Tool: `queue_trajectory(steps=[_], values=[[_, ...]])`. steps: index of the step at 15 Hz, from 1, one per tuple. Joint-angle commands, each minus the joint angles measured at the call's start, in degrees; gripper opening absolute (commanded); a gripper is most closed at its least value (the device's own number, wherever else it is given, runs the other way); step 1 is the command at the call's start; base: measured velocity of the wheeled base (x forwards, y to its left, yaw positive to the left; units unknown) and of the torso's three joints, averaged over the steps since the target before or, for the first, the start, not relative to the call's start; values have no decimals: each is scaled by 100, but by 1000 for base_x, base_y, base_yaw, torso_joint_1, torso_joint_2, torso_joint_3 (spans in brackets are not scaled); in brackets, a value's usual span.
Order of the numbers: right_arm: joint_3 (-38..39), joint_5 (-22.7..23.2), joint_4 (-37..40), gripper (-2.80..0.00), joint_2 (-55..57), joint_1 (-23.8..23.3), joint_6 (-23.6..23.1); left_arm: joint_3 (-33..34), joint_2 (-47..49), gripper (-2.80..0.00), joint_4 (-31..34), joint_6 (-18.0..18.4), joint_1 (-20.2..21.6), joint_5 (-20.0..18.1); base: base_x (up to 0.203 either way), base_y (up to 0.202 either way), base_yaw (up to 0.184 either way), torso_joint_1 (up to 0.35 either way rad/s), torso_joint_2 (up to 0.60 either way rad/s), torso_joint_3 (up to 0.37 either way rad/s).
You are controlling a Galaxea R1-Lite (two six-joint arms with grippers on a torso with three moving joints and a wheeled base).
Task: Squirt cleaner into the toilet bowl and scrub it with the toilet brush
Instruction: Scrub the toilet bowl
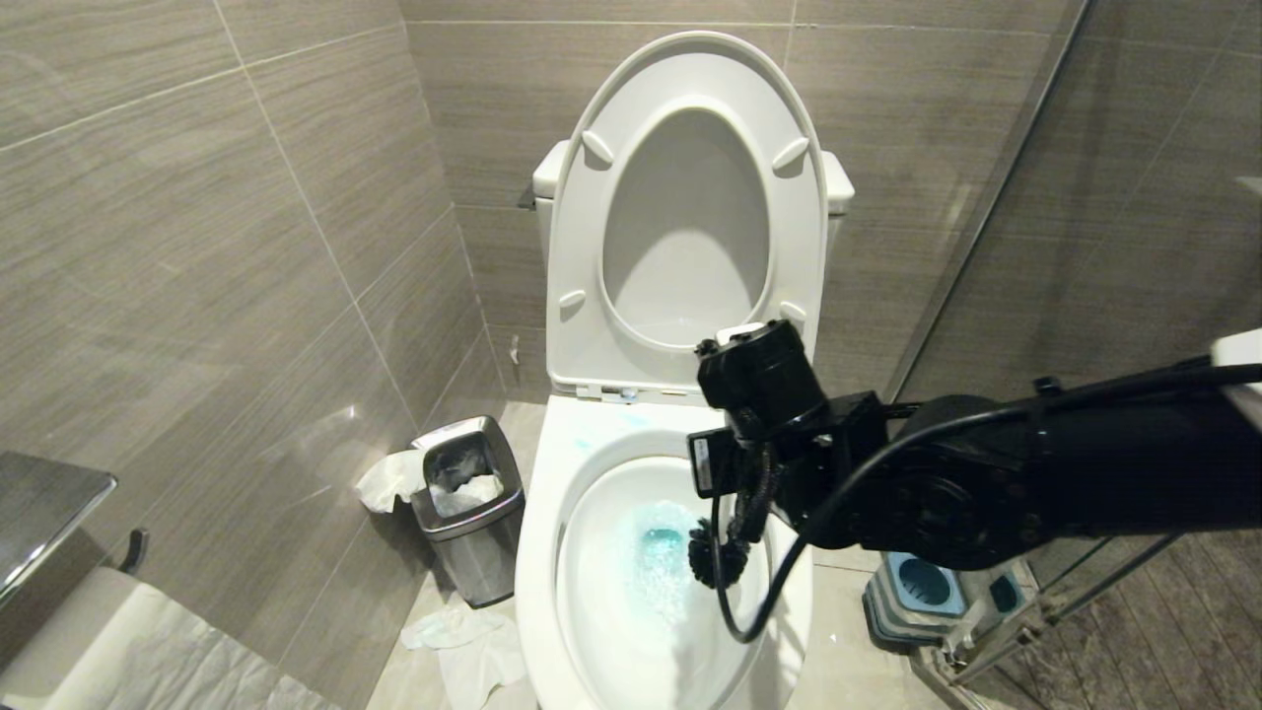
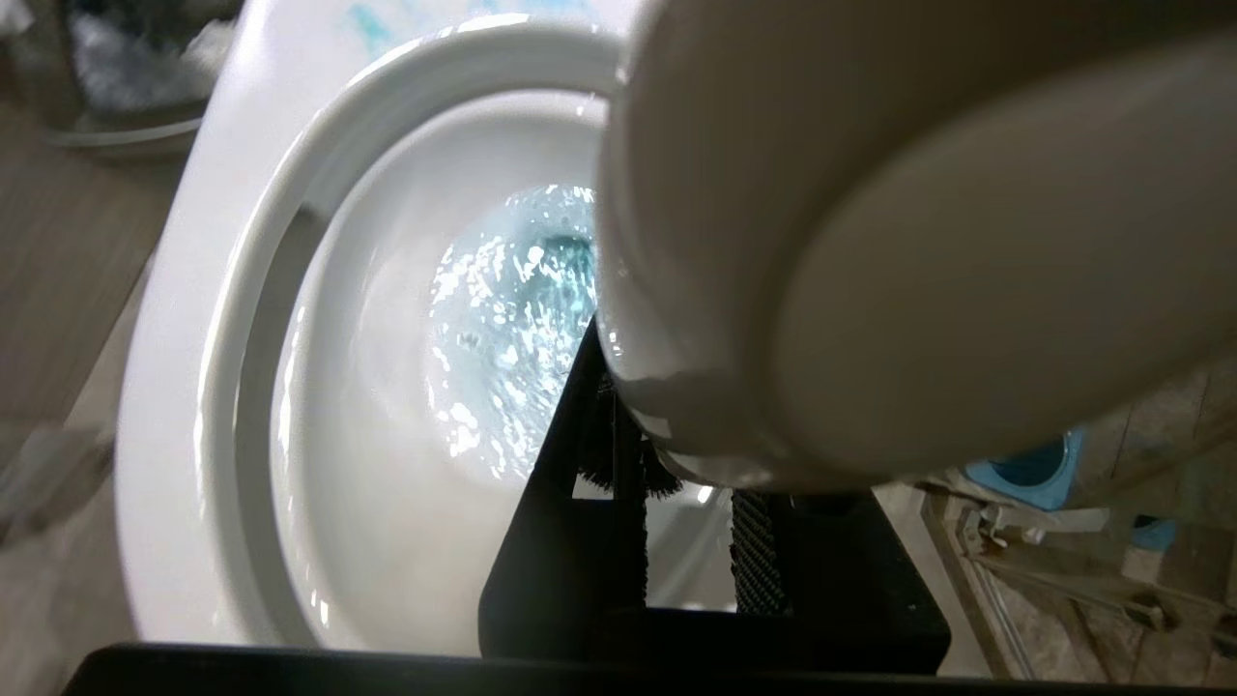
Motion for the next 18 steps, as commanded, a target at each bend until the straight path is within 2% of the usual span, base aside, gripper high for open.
queue_trajectory(steps=[1,2,4,8,18], values=[[599,444,35,-280,-1073,13,-141,9,-1,-280,0,0,1,-1,0,0,0,0,0,0],[662,679,45,-280,-1165,21,-246,9,-1,-280,0,0,1,-1,0,0,0,0,0,0],[619,684,-52,-280,-1108,23,-384,9,-1,-280,0,-4,1,-1,0,0,0,0,0,0],[610,692,-764,-280,-903,15,-601,9,-1,-280,0,0,1,-1,0,0,0,0,0,0],[671,680,-867,-280,-875,23,-480,9,-1,-280,0,-9,1,-1,0,0,0,0,0,0]])
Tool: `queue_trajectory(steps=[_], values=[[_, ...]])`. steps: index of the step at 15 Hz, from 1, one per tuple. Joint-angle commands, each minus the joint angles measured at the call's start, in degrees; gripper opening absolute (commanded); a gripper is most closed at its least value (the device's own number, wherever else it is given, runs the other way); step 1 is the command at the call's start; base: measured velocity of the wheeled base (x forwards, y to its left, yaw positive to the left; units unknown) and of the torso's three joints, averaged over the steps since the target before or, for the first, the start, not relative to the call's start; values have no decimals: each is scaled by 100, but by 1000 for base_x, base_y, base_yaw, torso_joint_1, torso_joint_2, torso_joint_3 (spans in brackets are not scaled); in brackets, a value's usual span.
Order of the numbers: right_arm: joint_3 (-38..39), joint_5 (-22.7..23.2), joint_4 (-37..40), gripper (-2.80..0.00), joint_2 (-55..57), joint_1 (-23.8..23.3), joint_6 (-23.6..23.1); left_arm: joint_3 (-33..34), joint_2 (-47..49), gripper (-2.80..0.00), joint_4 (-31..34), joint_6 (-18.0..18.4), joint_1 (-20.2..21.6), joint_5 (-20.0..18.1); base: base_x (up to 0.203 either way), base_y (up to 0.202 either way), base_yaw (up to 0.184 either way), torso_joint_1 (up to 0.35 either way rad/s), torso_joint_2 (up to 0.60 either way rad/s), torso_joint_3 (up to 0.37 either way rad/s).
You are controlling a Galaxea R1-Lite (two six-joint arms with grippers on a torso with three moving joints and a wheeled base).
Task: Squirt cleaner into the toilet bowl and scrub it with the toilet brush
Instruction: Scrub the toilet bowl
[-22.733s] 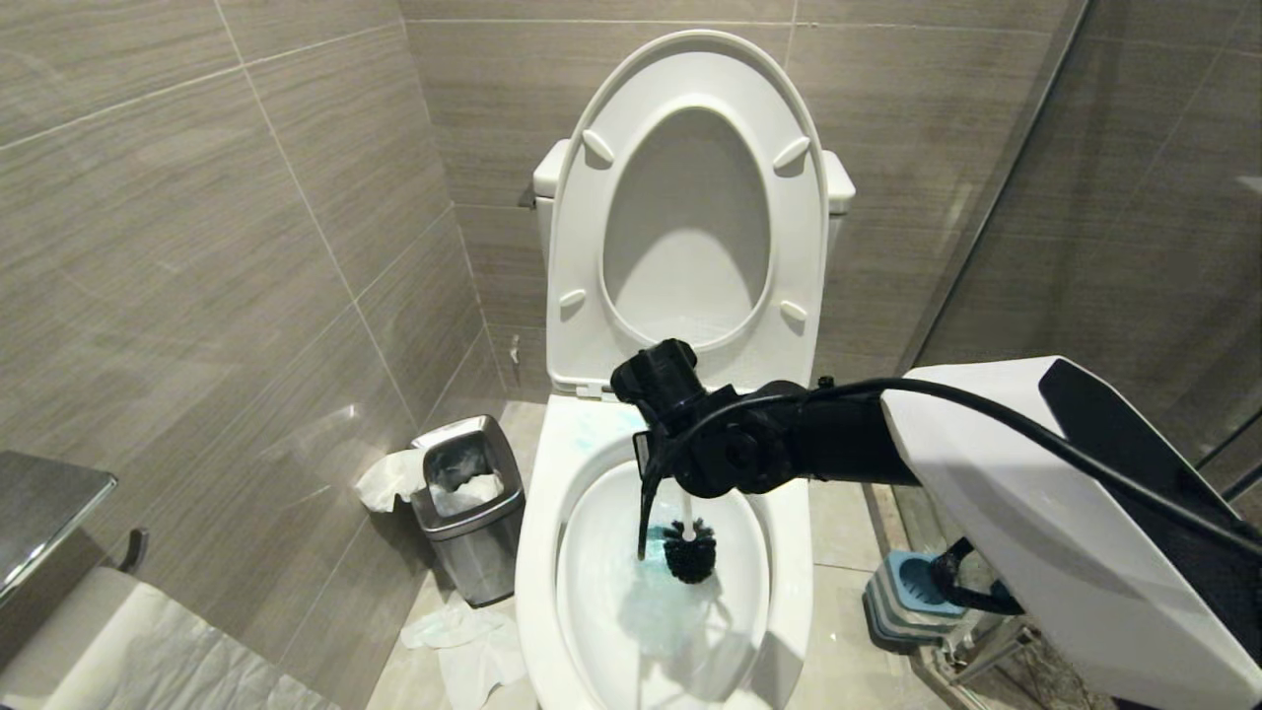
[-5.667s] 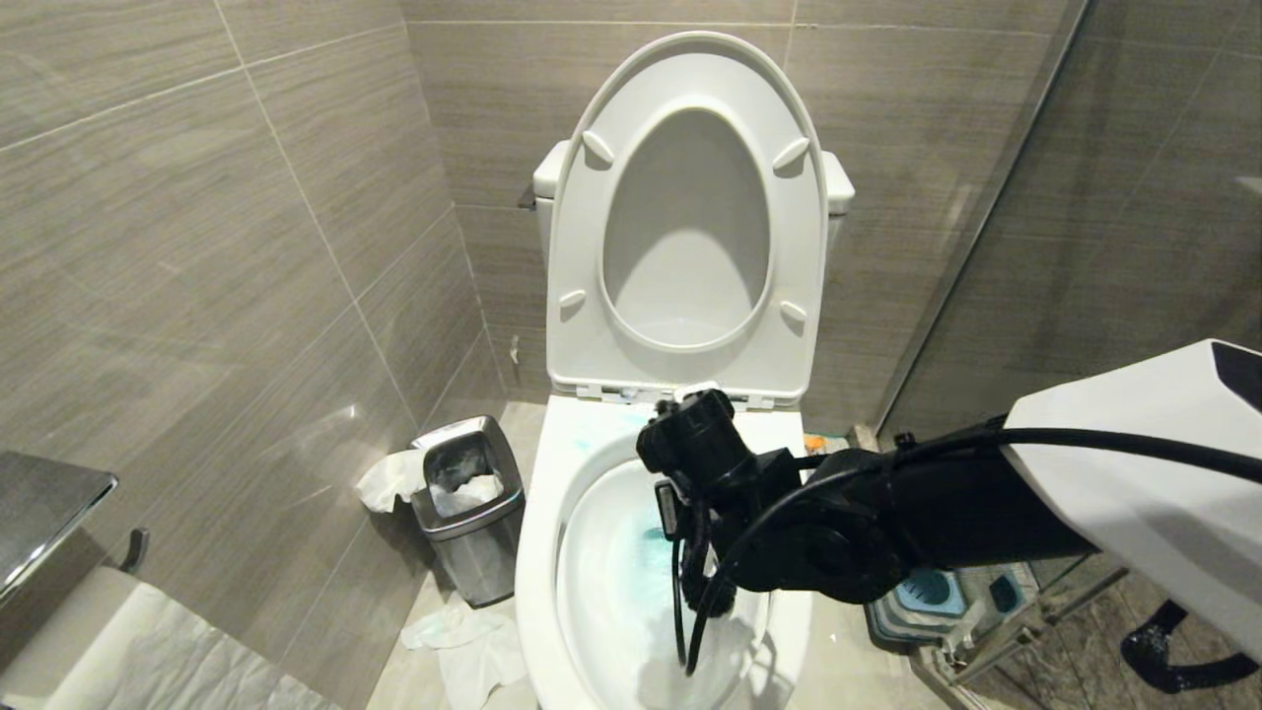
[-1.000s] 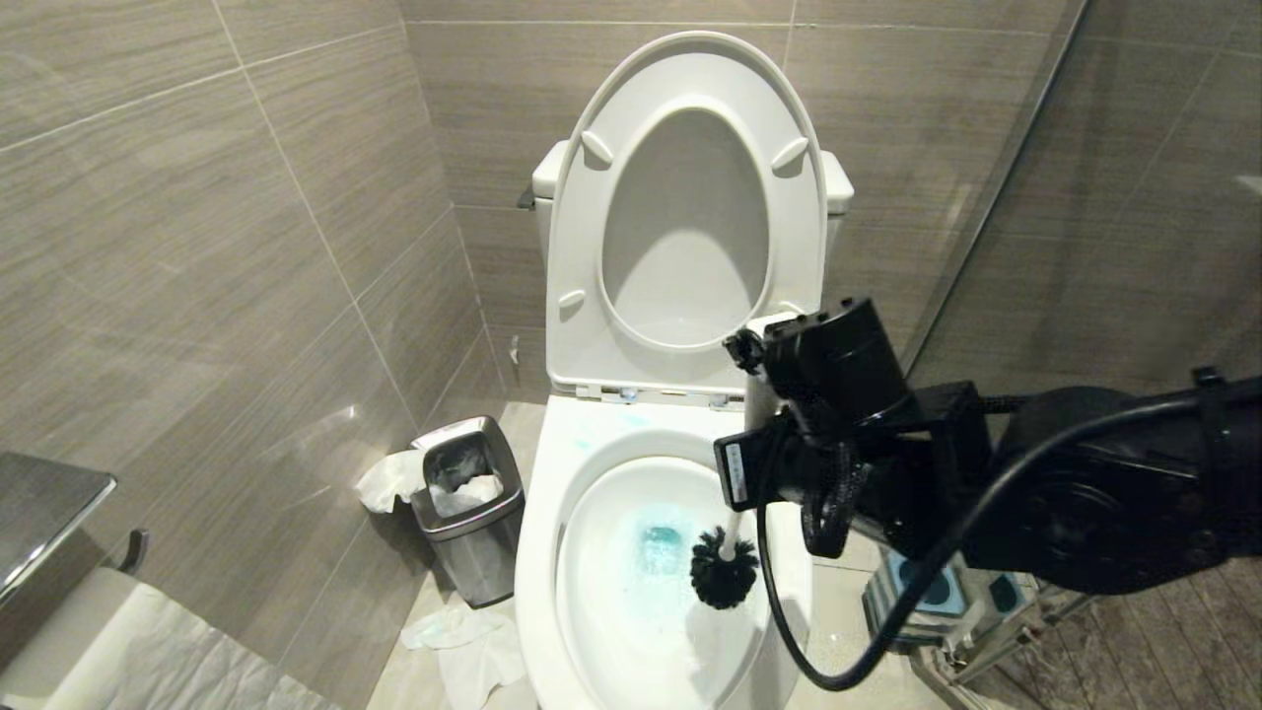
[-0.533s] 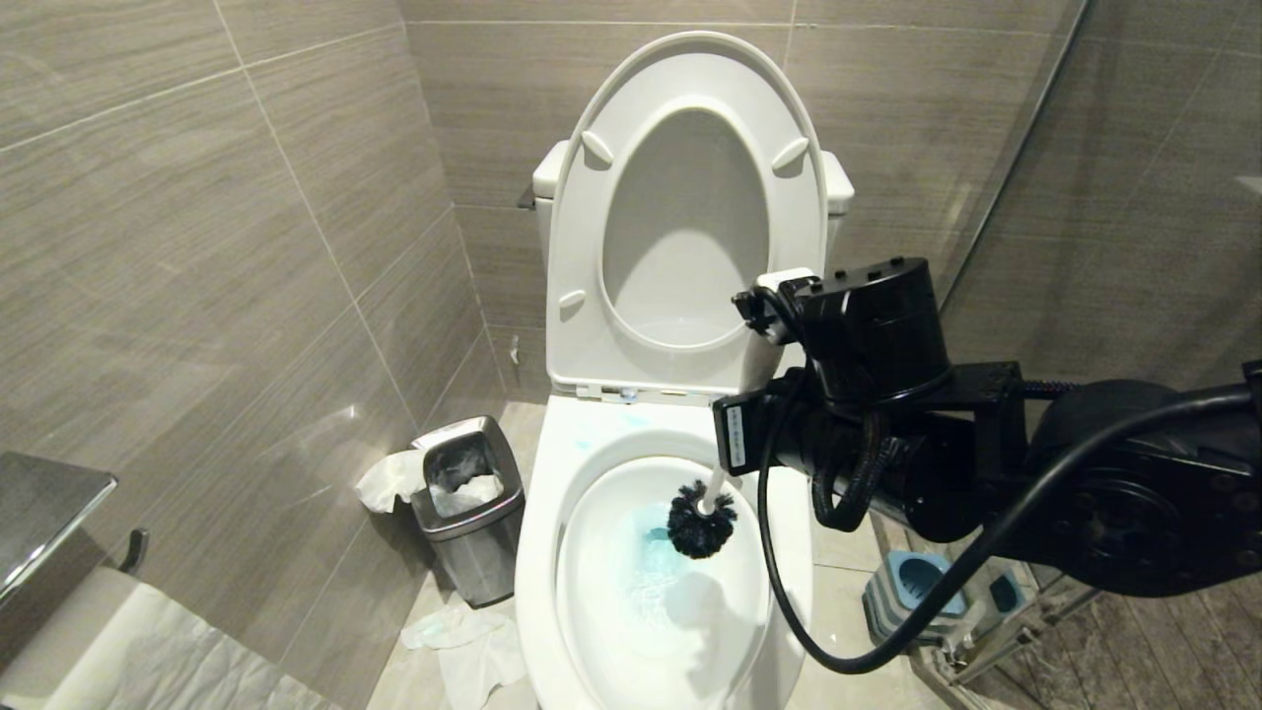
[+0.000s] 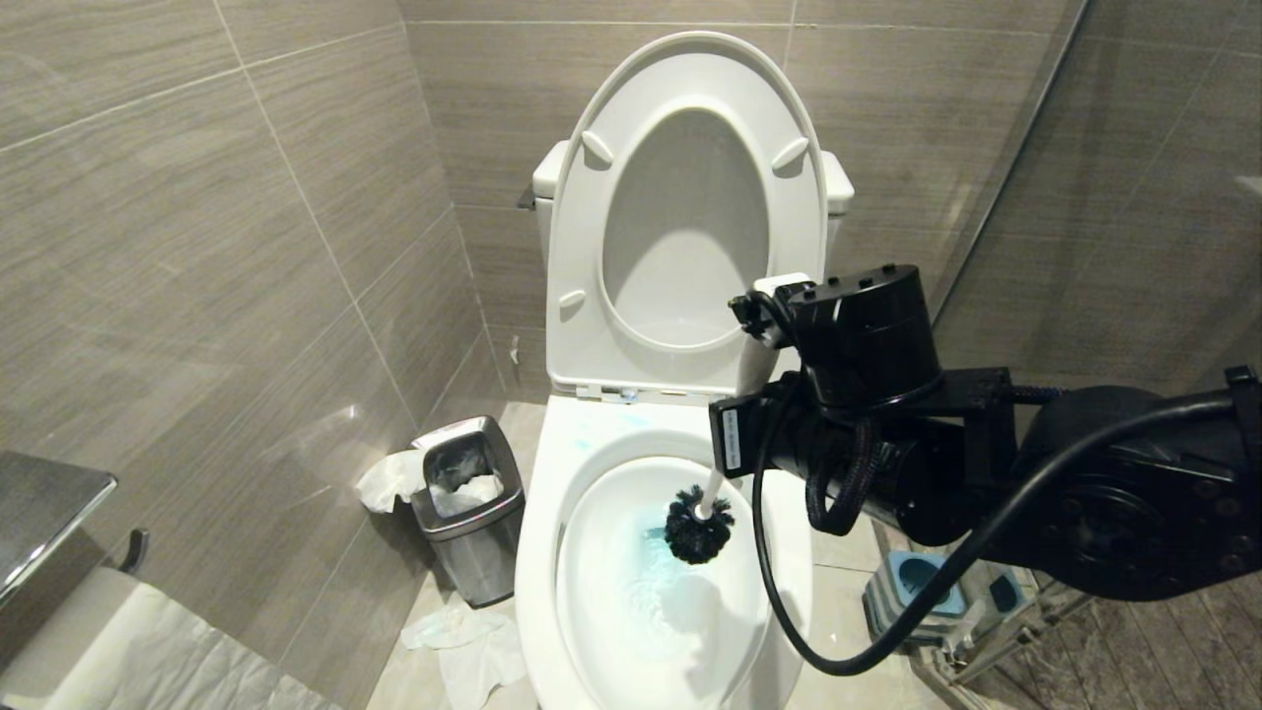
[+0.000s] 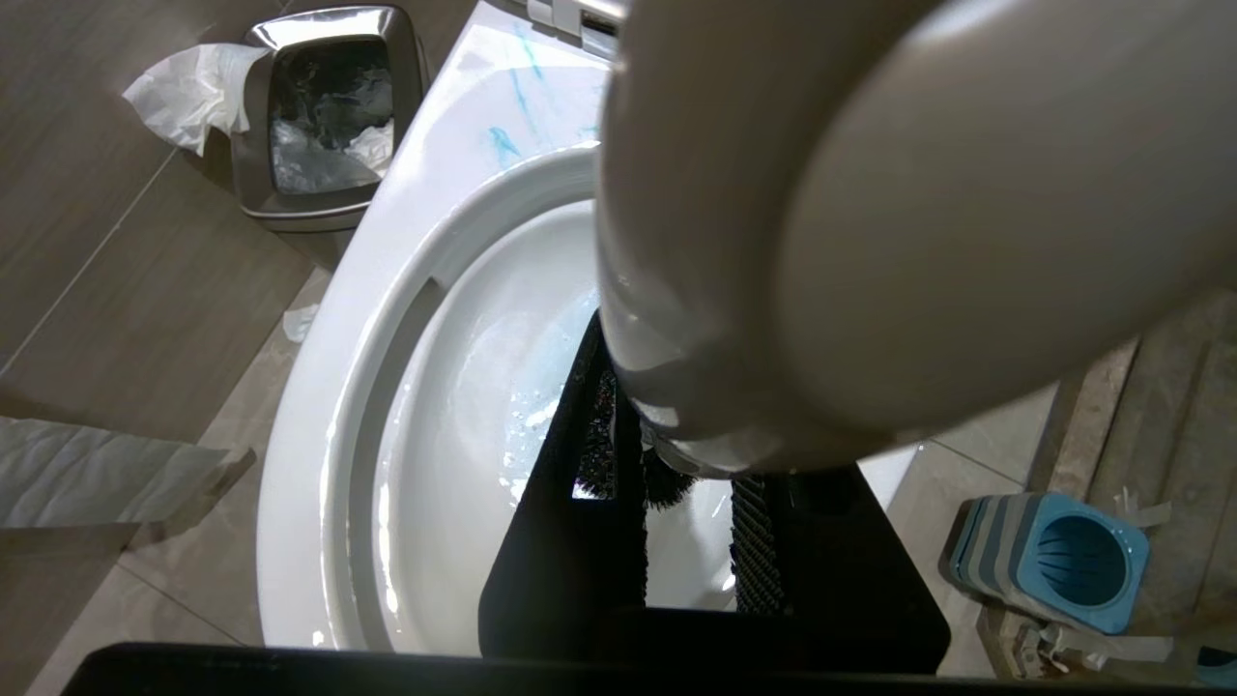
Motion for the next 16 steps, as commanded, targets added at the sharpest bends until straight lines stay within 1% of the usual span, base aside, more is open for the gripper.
queue_trajectory(steps=[1,7,11,16], values=[[11,-24,-9,-280,-2,4,46,9,-1,-280,0,-5,1,0,0,0,0,0,0,0],[-43,-18,7,-280,-28,4,-23,9,-1,-280,0,4,1,0,0,0,0,0,0,0],[-77,-26,-1,-280,14,4,-194,9,-1,-280,0,-5,1,0,0,0,0,0,0,0],[-77,-35,-22,-280,33,0,-199,9,-1,-280,0,-2,1,0,0,0,0,0,0,0]])
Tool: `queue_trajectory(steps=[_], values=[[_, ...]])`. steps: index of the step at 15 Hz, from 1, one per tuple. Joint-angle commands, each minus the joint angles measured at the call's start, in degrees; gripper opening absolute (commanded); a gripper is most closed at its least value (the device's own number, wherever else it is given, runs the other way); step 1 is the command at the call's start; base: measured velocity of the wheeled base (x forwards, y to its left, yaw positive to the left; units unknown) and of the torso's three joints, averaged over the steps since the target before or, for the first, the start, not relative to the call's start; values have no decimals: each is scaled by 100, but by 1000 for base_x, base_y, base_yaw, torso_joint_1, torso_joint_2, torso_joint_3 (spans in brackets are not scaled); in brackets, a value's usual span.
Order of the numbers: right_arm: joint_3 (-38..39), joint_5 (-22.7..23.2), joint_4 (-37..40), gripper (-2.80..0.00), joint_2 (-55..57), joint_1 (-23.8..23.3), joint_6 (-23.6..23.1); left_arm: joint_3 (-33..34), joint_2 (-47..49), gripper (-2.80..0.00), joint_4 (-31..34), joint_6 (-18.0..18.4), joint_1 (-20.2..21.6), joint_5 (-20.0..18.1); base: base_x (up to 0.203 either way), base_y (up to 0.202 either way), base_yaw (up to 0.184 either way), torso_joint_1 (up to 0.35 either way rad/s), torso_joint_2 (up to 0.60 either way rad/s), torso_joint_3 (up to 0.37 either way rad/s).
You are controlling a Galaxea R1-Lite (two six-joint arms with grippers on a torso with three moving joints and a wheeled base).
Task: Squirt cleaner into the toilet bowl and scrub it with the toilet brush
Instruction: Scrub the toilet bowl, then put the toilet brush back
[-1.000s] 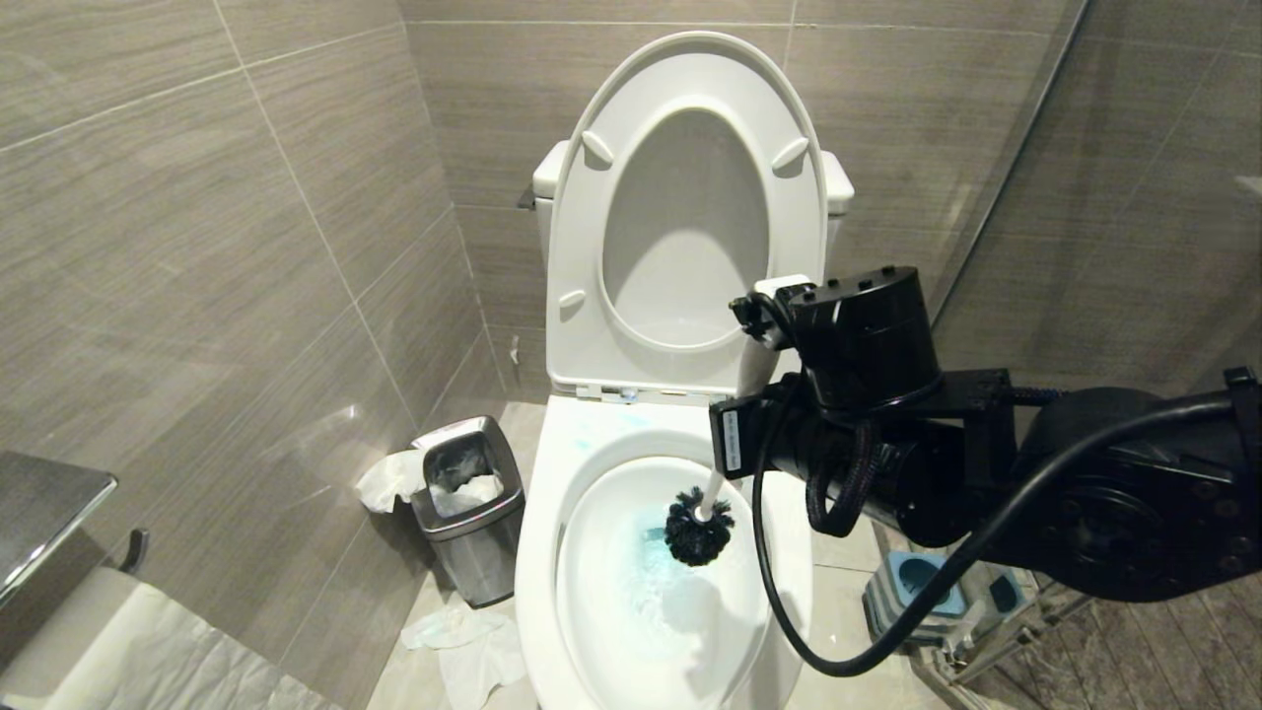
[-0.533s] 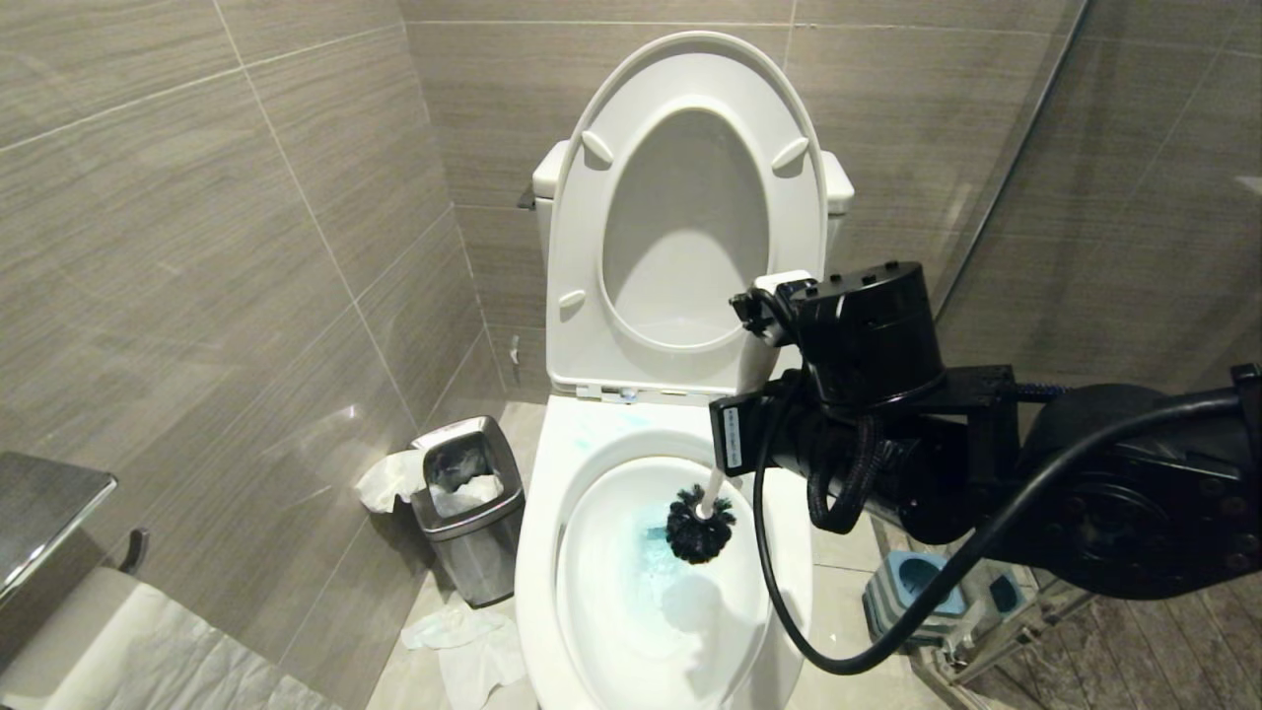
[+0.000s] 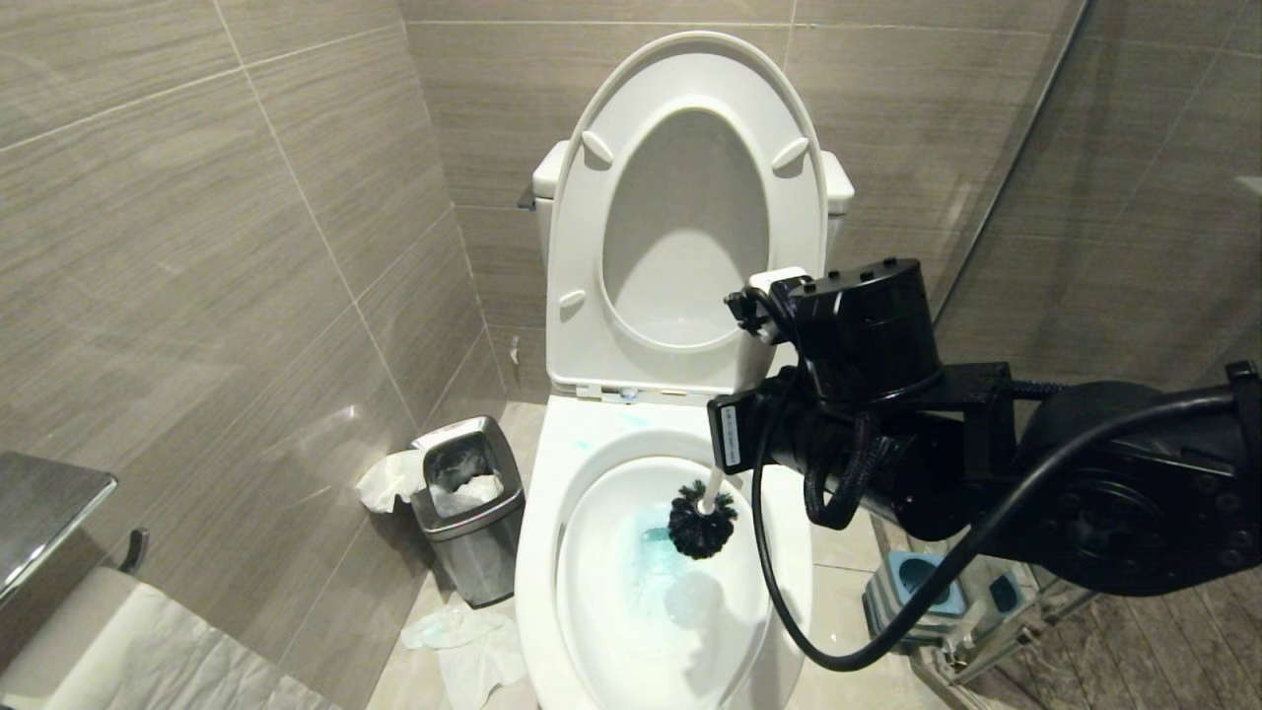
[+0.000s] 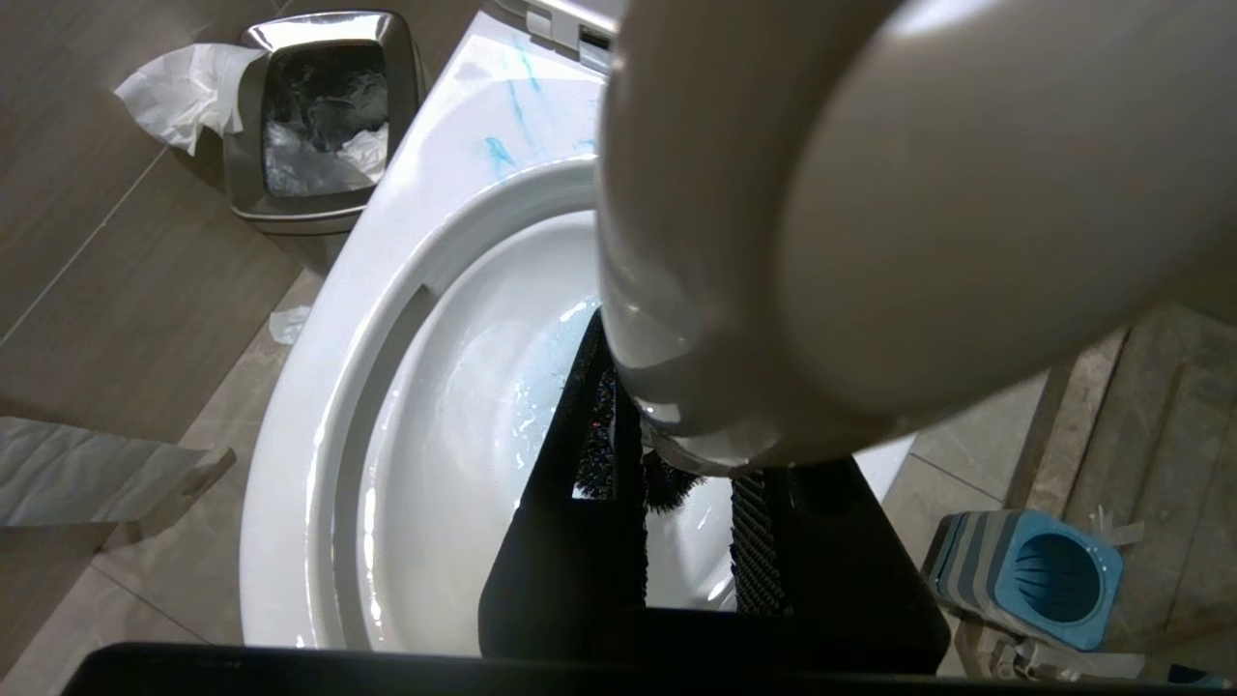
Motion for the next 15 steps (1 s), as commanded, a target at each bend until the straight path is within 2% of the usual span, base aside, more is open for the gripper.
queue_trajectory(steps=[1,7,11,15], values=[[-6,-6,-19,-280,47,-6,6,9,-1,-280,0,4,1,-2,0,0,0,0,0,0],[-131,-15,-10,-280,136,-7,6,9,-1,-280,0,4,1,-2,0,0,0,0,0,0],[-83,-35,106,-280,-349,-15,-24,9,-1,-280,0,4,1,-2,0,0,0,0,0,0],[152,-357,887,-280,-1052,-660,-46,12,-1,-280,0,4,1,-2,0,0,0,0,0,0]])
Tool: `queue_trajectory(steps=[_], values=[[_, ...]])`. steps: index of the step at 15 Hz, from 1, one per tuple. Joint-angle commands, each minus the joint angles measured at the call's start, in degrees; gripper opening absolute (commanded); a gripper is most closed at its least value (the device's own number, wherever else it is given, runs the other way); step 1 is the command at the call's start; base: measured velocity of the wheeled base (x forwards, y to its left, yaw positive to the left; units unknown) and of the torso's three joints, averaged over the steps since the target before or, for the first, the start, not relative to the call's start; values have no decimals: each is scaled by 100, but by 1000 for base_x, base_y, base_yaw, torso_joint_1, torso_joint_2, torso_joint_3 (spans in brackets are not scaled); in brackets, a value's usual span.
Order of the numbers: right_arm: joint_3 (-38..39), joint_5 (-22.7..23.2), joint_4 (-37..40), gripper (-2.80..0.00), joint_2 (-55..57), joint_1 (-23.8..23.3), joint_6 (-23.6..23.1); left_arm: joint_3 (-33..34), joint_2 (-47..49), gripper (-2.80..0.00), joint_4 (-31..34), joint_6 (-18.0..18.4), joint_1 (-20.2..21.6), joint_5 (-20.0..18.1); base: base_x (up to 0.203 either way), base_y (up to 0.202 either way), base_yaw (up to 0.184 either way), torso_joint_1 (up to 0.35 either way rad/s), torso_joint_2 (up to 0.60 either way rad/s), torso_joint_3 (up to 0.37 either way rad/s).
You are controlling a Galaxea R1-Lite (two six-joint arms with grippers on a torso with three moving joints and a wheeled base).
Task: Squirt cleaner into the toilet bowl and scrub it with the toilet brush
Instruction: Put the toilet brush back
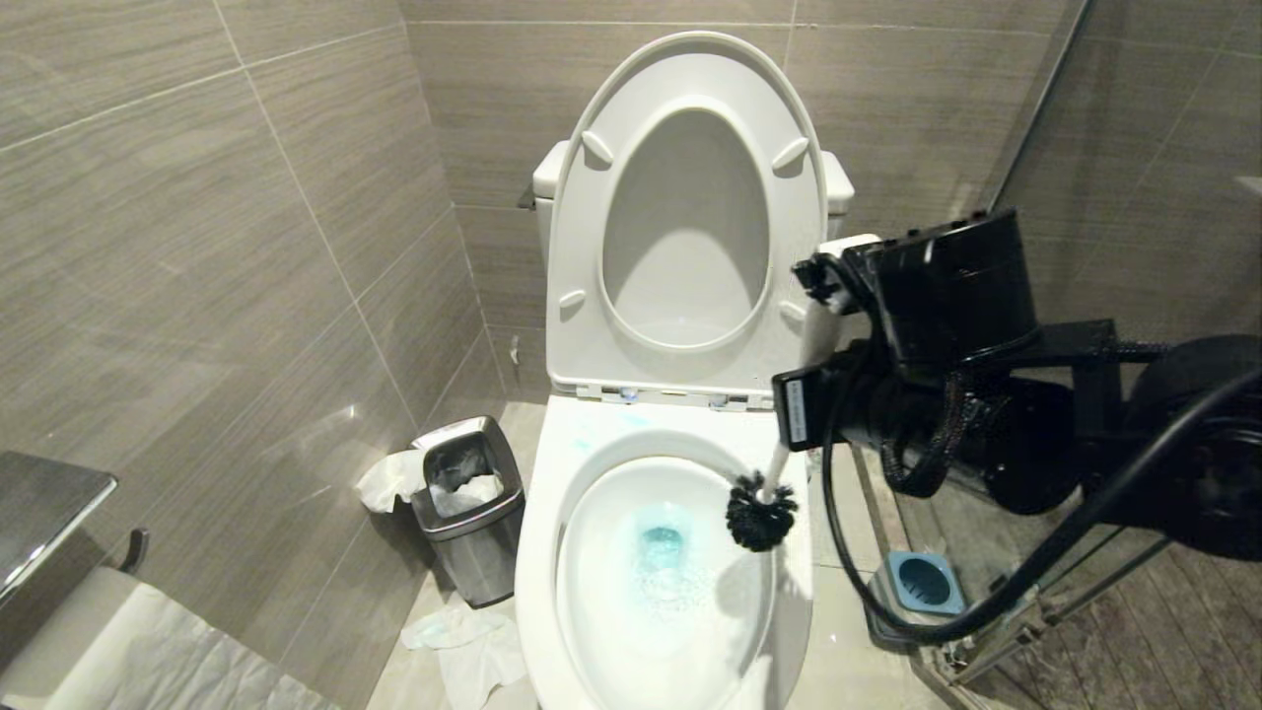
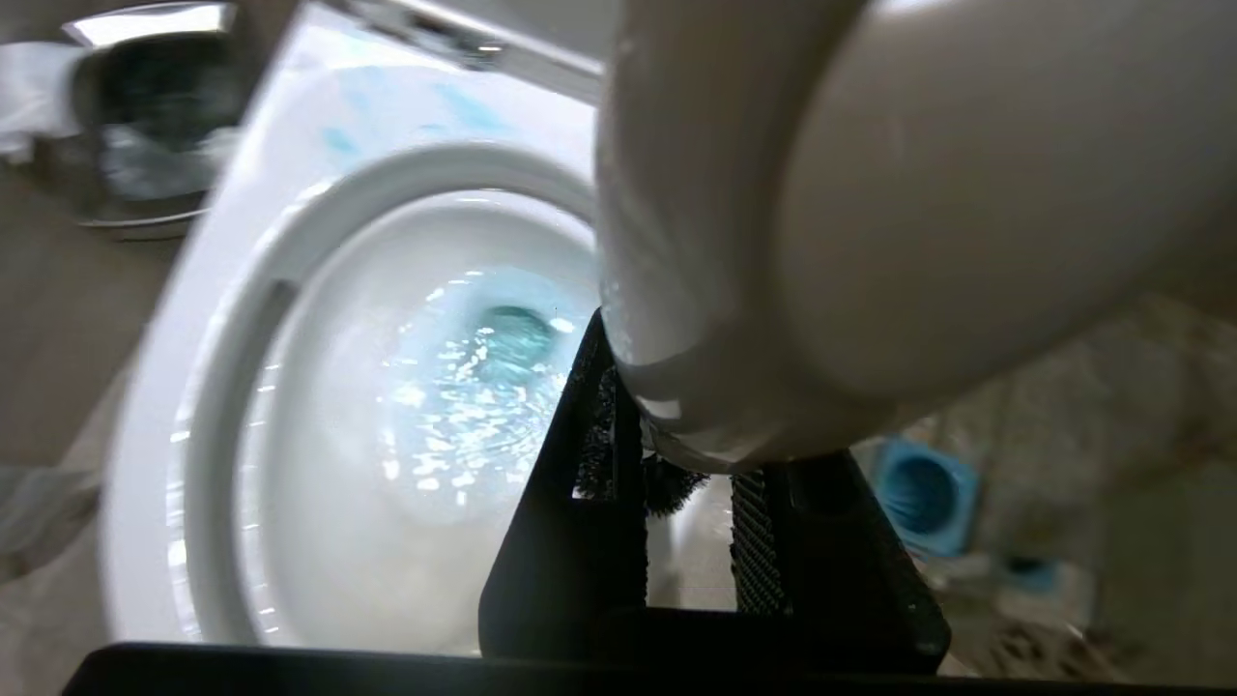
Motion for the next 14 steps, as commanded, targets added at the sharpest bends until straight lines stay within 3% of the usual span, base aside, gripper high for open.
queue_trajectory(steps=[1,10,14], values=[[241,-57,102,-280,-574,-385,6,11,-1,-280,0,0,1,0,0,0,0,0,0,0],[438,-63,89,-280,-1014,-2040,13,9,-1,-280,0,0,1,0,0,0,0,0,0,0],[966,-34,-33,-280,-969,-2553,26,9,-1,-280,0,-2,1,0,0,0,0,0,0,0]])
